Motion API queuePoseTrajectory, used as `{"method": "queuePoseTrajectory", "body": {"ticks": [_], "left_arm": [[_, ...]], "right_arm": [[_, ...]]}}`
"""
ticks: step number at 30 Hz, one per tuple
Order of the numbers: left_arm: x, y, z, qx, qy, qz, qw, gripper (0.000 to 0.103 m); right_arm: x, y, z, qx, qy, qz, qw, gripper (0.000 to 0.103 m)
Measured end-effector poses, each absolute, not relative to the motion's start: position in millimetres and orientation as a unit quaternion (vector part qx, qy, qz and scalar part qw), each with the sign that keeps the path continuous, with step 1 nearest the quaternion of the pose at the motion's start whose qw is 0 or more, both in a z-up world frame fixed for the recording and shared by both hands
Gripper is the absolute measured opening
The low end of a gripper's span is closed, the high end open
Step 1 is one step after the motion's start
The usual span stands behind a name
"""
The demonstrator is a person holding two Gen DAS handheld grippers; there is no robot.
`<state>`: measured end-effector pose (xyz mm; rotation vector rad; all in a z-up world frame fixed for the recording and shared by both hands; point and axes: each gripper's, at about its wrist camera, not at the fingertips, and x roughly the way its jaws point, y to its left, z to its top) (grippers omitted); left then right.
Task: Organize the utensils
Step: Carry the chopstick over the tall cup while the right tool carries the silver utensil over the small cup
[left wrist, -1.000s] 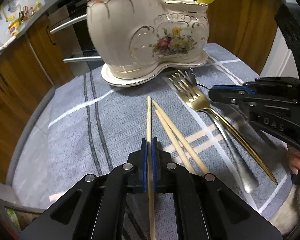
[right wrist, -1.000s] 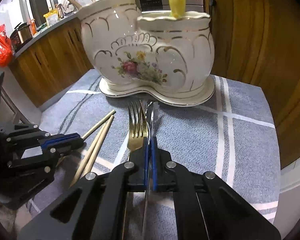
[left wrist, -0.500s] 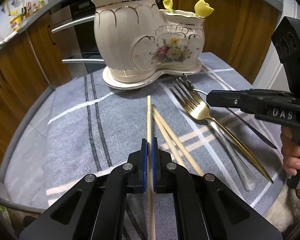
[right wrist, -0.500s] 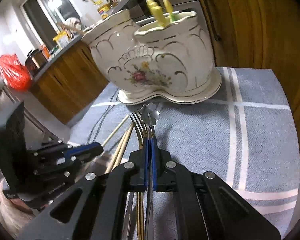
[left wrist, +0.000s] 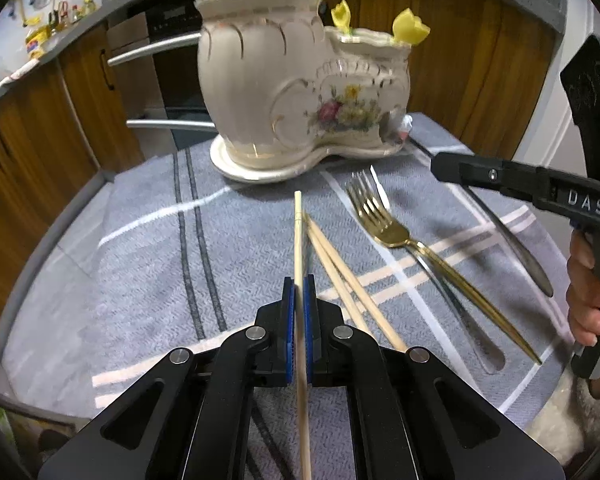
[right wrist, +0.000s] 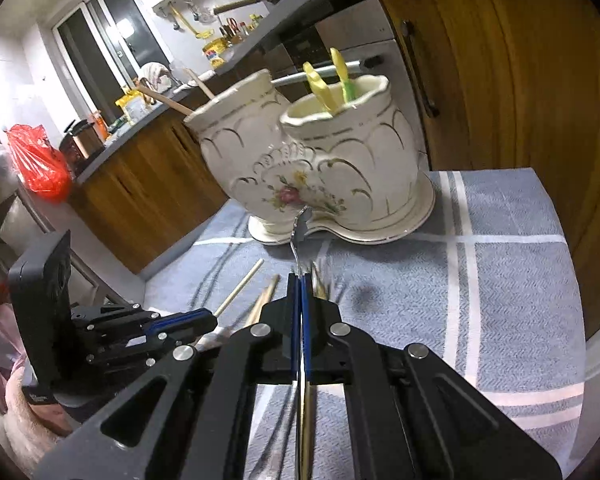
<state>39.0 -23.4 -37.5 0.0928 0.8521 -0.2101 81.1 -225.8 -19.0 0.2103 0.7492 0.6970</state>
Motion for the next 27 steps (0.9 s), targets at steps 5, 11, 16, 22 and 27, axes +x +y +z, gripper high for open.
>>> {"method": "queuePoseTrajectory", "body": {"ticks": [5,11,16,22,27], "left_arm": [[25.7,-16.2,-6.7,0.028,0.356,-0.116,0.927,0.005],[6.7,-13.0,46.2,0.006,0.245,-0.151,0.958,0.005],[12.3,-3.3,84.1,-0.022,0.158,-0.149,0.976,0.005],[60.3,3.4,108.1,-0.058,0.105,-0.138,0.983,0.005],[95.6,9.1,121.1,-0.079,0.062,-0.122,0.987,0.005]], "right_arm": [[62.4,-228.1,1.9,0.097,0.300,0.347,0.883,0.001],[52.4,-243.7,50.0,0.128,0.195,0.344,0.910,0.001],[71.5,-251.2,85.0,0.149,0.130,0.322,0.926,0.001],[120.0,-246.7,92.9,0.184,0.097,0.311,0.928,0.001],[152.4,-237.6,86.2,0.187,0.098,0.314,0.926,0.001]]}}
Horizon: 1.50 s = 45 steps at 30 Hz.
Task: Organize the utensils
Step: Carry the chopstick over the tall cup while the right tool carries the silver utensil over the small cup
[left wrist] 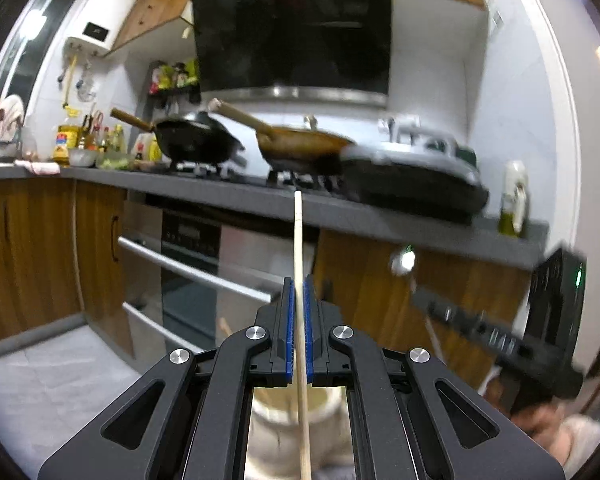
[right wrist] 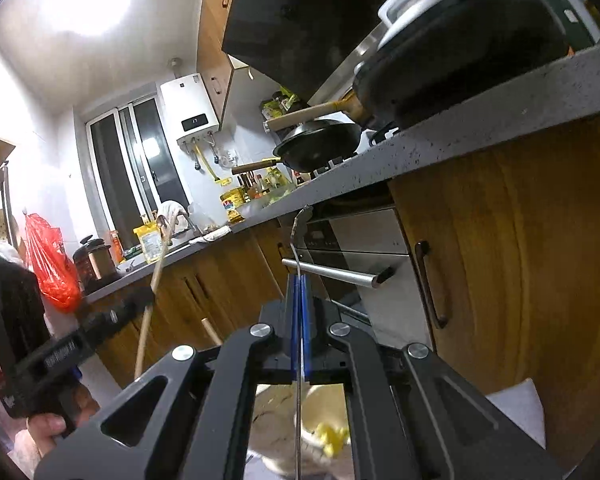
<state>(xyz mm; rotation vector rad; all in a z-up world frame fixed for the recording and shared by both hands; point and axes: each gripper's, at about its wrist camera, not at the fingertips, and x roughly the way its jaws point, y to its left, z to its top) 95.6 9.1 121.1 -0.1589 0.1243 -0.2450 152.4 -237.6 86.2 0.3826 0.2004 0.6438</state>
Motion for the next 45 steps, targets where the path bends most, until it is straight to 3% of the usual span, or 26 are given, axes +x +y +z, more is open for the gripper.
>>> {"method": "queuePoseTrajectory", "body": {"ticks": [7,33,45], "left_arm": [[128.9,39.9,129.1,-0.145,-0.005,-0.074,0.987,0.005],[149.0,40.3,85.5,-0.129,0.001,-0.096,0.987,0.005],[129.2,54.2,73.4,-0.111,0.044,-0.116,0.986,0.006]], "right_arm": [[182.3,-230.4,80.9,0.189,0.079,0.306,0.930,0.001],[211.6,-213.7,51.4,0.148,0.093,0.259,0.950,0.001],[178.3,-217.1,52.0,0.100,0.158,0.247,0.951,0.001]]}}
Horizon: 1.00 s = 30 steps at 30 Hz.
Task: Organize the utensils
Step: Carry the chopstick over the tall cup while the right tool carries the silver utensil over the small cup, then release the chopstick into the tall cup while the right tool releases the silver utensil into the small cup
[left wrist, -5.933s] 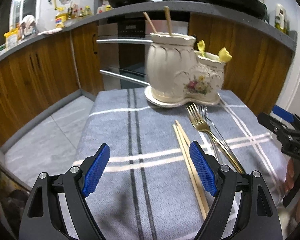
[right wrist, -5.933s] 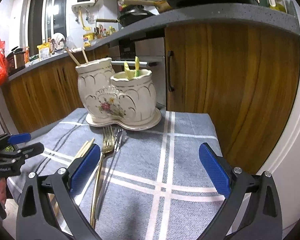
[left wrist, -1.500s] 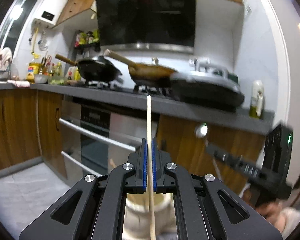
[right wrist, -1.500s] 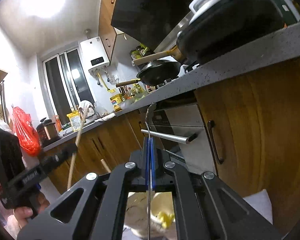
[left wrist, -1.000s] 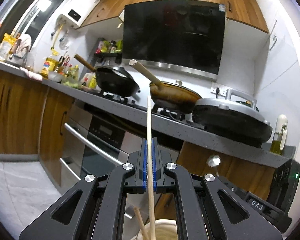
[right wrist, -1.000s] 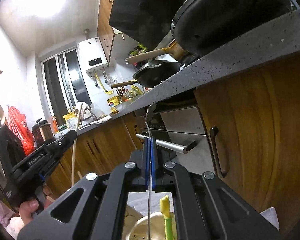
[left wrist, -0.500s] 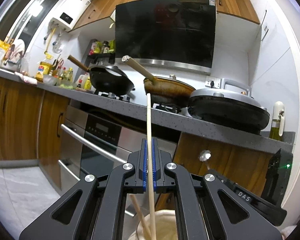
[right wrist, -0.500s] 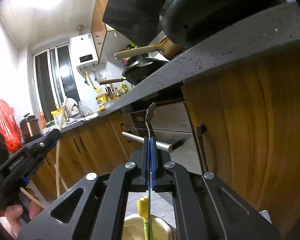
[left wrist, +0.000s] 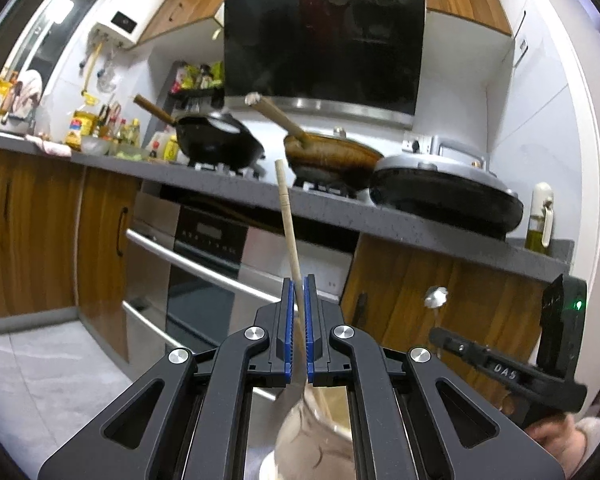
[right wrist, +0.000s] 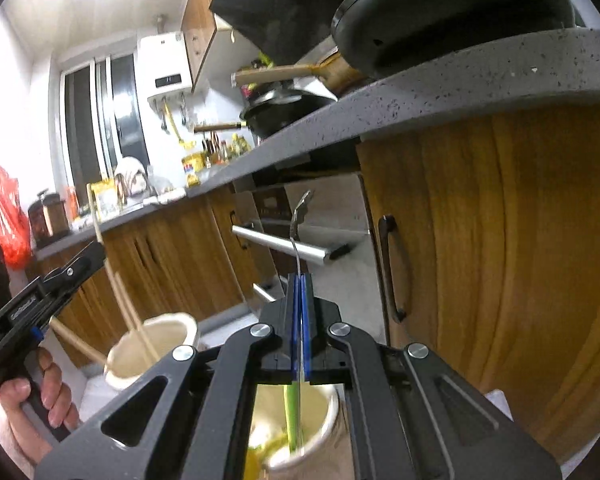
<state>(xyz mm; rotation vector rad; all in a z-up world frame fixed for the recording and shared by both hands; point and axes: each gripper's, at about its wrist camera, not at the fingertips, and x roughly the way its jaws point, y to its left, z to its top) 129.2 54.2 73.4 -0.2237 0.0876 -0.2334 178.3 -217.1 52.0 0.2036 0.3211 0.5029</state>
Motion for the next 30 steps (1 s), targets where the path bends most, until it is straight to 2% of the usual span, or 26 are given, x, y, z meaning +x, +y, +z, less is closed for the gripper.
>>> {"method": "queuePoseTrajectory", "body": {"ticks": [5,21,24,25,26,28,30], "left_arm": [[122.5,53.0,65.2,-0.102,0.060,-0.122,0.986,0.006],[122.3,41.1,52.2,-0.069,0.087,-0.122,0.986,0.006],[120.5,41.5,53.6,-0.072,0.085,-0.116,0.987,0.006],[119.7,42.1,54.2,-0.074,0.084,-0.114,0.987,0.010],[117.2,43.5,54.8,-0.077,0.083,-0.111,0.987,0.019],[111.7,45.6,56.2,-0.083,0.077,-0.104,0.988,0.028],[103.9,48.4,58.2,-0.086,0.073,-0.094,0.989,0.035]], "right_arm": [[170.0,-223.4,43.2,0.102,0.192,0.254,0.942,0.001],[163.1,-221.3,33.1,0.084,0.201,0.253,0.943,0.003],[160.8,-224.1,35.1,0.093,0.200,0.255,0.942,0.019],[158.5,-225.8,36.3,0.097,0.197,0.257,0.941,0.027],[158.0,-227.2,37.0,0.098,0.195,0.257,0.942,0.031],[152.4,-230.6,39.6,0.099,0.190,0.251,0.944,0.033],[143.5,-236.6,43.2,0.107,0.184,0.249,0.945,0.042]]}}
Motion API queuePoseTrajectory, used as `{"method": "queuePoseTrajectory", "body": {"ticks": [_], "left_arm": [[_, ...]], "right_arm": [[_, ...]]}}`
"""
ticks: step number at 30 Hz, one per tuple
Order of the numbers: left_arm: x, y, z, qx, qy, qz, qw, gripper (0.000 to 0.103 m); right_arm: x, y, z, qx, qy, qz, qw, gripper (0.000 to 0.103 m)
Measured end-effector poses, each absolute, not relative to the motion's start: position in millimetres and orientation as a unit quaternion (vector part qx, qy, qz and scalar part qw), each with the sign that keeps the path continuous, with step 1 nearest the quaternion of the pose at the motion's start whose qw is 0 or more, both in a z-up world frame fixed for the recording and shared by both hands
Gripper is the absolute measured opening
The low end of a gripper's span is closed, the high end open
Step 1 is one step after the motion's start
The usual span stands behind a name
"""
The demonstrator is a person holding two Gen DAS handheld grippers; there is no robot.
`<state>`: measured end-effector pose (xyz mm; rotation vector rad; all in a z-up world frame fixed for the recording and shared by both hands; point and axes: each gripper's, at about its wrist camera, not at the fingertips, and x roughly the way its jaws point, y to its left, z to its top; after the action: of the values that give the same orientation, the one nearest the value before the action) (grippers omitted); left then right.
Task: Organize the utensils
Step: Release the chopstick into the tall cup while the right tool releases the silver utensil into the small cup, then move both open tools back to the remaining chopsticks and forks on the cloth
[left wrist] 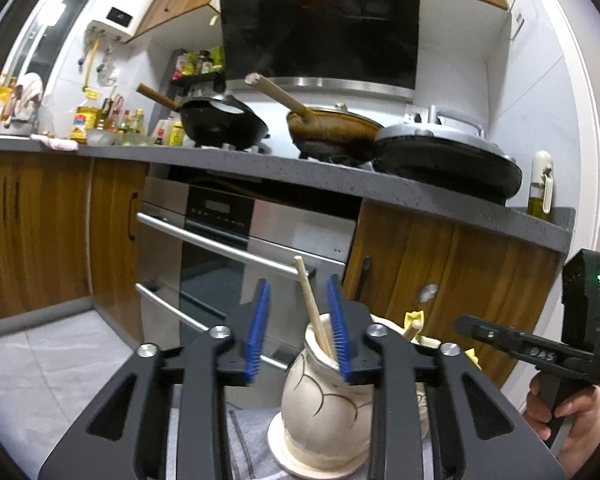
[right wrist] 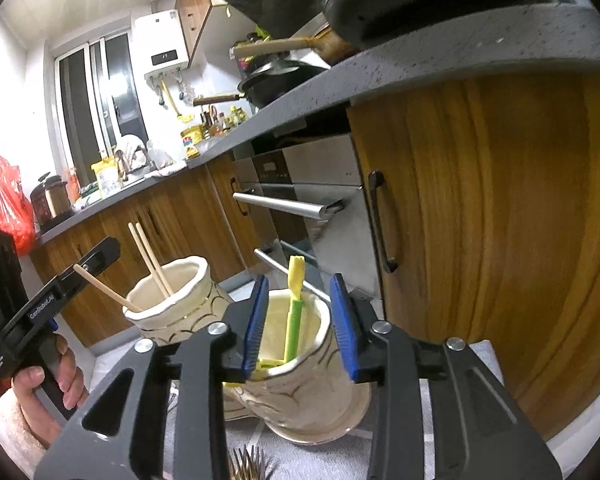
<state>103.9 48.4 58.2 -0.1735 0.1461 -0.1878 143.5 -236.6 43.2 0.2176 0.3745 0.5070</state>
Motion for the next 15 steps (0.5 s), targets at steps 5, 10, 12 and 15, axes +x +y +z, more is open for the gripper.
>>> {"method": "queuePoseTrajectory", "body": {"ticks": [5,10,12,15], "left_arm": [[84.7,50.3,58.5,-0.079,0.080,-0.064,0.992,0.057],[61.5,46.0,55.1,-0.071,0.092,-0.045,0.992,0.079],[49.5,42.8,52.2,-0.064,0.089,-0.028,0.994,0.084],[37.9,40.4,46.7,-0.067,0.101,-0.021,0.992,0.088]], "right_arm": [[120.9,-243.8,46.4,0.104,0.187,0.231,0.949,0.062],[92.7,-247.9,44.0,0.103,0.187,0.220,0.952,0.084],[82.2,-248.9,42.2,0.101,0.183,0.218,0.953,0.089],[71.0,-249.8,35.6,0.106,0.191,0.216,0.952,0.094]]}}
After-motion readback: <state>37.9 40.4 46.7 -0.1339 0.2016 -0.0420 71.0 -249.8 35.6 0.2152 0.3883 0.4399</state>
